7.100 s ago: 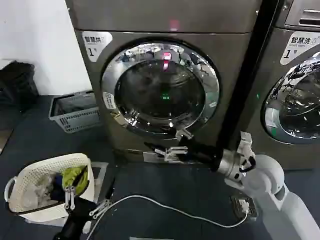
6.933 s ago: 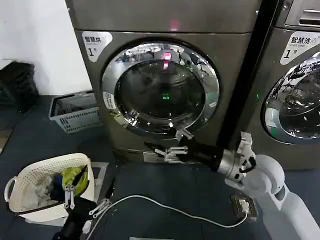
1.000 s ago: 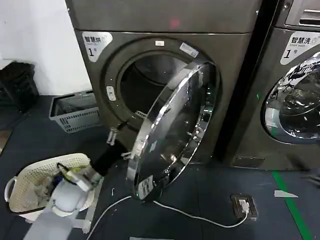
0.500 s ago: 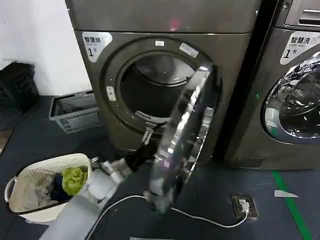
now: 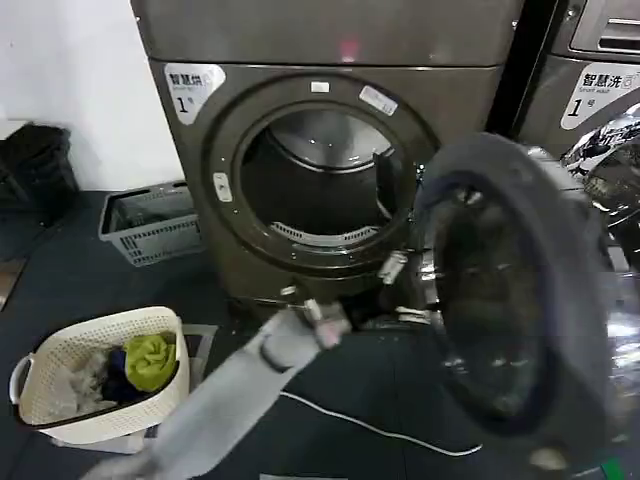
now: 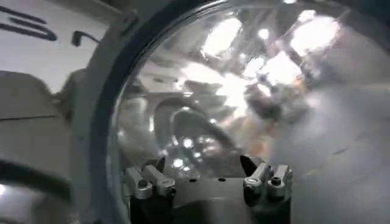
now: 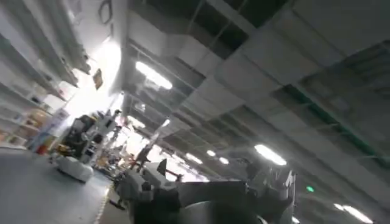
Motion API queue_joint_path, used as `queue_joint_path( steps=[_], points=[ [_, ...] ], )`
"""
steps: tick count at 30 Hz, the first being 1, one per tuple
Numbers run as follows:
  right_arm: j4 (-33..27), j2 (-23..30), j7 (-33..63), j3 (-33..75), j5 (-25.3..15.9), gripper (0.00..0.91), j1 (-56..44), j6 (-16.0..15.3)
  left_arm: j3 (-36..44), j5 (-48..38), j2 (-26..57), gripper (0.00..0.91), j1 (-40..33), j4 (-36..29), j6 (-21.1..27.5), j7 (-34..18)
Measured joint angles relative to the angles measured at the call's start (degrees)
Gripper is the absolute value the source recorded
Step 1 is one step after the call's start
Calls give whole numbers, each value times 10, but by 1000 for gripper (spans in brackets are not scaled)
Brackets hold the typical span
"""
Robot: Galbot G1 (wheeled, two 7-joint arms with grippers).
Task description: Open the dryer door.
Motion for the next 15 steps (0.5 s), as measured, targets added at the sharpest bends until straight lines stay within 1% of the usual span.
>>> queue_joint_path(
  steps=[5, 7, 9, 12, 15],
  points=[
    [-7, 2, 7, 16, -7, 907, 1, -22, 40, 0, -45, 907, -38, 46, 0, 0],
    [-15, -2, 8, 25, -10, 907, -3, -25, 49, -1, -58, 907, -49, 60, 0, 0],
    [-25, -10, 8, 34, -12, 907, -7, -16, 55, -1, -66, 907, -56, 69, 0, 0],
    [-51, -24, 10, 45, -28, 907, -16, 10, 64, -3, -76, 907, -67, 81, 1, 0],
    [-83, -39, 10, 51, -30, 907, -23, 16, 67, -4, -83, 907, -74, 88, 2, 0]
  ],
)
